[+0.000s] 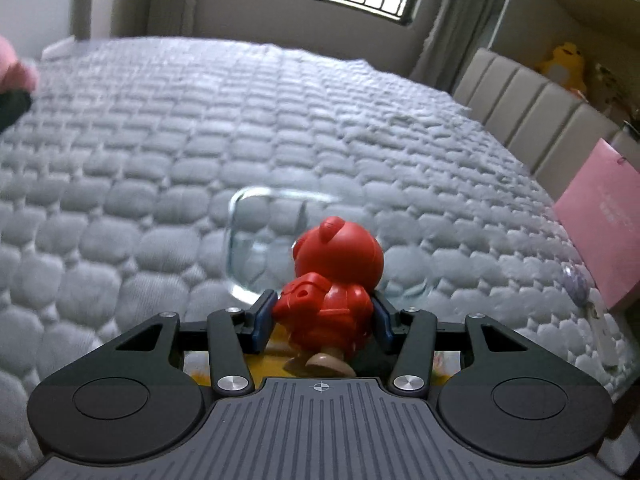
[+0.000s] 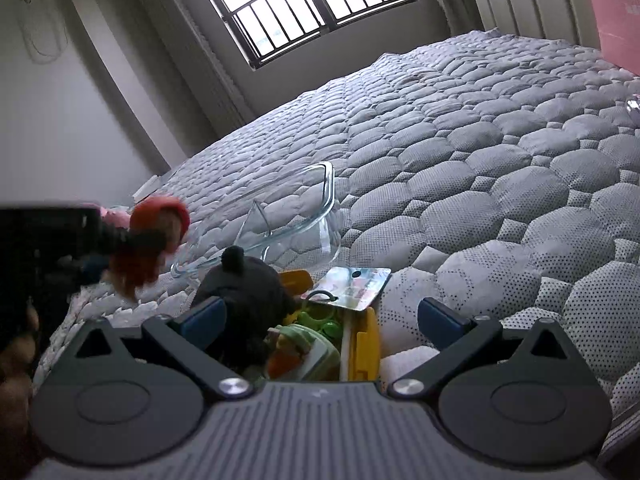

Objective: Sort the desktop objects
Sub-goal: 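Lift the red figure with the left tool over the glass container, then lower the red figure into the glass container and open the left tool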

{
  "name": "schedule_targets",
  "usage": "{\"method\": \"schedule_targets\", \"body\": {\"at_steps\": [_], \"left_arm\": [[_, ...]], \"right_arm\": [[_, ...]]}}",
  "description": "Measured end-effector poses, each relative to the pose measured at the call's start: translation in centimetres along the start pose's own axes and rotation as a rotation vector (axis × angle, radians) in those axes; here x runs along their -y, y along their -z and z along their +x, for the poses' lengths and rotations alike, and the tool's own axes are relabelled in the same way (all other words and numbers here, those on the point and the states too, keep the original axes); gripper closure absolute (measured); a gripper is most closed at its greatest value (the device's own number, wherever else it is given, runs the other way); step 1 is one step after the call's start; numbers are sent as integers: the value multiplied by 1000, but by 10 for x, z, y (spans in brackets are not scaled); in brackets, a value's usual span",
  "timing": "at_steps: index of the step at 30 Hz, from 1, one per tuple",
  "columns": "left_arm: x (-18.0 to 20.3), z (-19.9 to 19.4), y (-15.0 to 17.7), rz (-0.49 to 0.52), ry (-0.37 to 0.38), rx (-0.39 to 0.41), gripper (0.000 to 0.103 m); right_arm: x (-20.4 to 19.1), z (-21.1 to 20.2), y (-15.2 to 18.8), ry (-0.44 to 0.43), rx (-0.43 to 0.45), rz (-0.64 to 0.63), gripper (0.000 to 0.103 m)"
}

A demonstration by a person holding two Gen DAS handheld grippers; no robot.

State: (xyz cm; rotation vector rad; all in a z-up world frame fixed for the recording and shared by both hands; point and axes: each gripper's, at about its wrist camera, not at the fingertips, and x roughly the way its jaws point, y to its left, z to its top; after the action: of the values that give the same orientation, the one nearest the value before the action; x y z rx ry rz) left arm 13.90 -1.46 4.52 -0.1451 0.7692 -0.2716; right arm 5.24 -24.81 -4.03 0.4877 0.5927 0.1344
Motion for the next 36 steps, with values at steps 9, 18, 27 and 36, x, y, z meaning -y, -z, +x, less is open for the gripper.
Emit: {"method": "schedule_targets", "body": {"at_steps": [9,18,27,36], "left_arm": [[44,35,-42,48,13,0,50],[39,108,-46,-73,-45,-159,50],[30,139,-37,-123,-153,-225,49],[27,137,-31,-137,-140,-244,49]], "right_arm": [[11,0,1,-2,0,31,0],[26,-4,6,10,12,59,0],[38,4,11,-5,-12,83,0],[28,4,8,12,-4,45,0]]}}
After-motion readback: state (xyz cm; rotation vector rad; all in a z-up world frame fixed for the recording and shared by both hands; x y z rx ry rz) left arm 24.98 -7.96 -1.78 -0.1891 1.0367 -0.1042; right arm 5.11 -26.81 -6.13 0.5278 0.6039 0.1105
